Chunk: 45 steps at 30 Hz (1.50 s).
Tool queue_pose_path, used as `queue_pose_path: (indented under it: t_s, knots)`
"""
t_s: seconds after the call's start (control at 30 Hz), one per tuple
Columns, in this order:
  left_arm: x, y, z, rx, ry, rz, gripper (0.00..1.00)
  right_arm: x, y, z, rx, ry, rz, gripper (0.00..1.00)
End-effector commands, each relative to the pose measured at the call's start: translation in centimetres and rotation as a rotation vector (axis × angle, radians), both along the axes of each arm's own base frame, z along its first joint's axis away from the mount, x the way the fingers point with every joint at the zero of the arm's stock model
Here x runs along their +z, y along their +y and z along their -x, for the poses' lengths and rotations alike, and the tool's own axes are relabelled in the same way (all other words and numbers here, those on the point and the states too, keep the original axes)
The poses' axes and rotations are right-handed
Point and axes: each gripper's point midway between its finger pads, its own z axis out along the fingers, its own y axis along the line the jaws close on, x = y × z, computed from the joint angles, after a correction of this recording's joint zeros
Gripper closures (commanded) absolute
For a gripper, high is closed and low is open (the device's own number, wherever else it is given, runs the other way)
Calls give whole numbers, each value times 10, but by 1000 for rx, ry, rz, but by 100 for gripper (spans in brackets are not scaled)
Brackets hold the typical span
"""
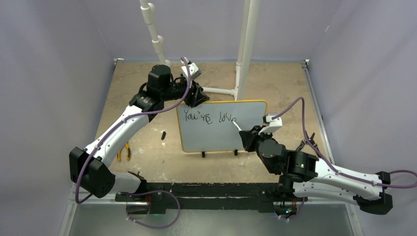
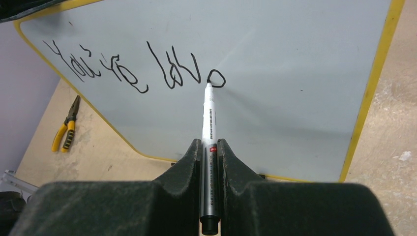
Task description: Write a sentence on the whiteboard
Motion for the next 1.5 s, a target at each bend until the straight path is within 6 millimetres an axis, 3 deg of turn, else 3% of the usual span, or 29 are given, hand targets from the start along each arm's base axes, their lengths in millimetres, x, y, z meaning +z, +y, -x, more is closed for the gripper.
queue_pose_path:
  t_s: [0.0, 0.4, 0.8, 1.2, 1.47]
  knots:
    - [3, -1, 7, -26, -23, -1, 51, 1, -1, 1, -17, 28, -28, 100]
    - [5, -1, 7, -28, -26, 1, 51, -2, -11, 1, -62, 55, -25, 100]
    - [4, -1, 7, -26, -25, 0, 51, 28, -24, 3, -52, -19, -132, 100]
    - [4, -1, 7, -27, -24, 0, 51, 17, -33, 1, -120, 18, -83, 100]
    - [4, -1, 7, -25, -23, -1, 50, 24, -29, -4, -119, -15, -66, 100]
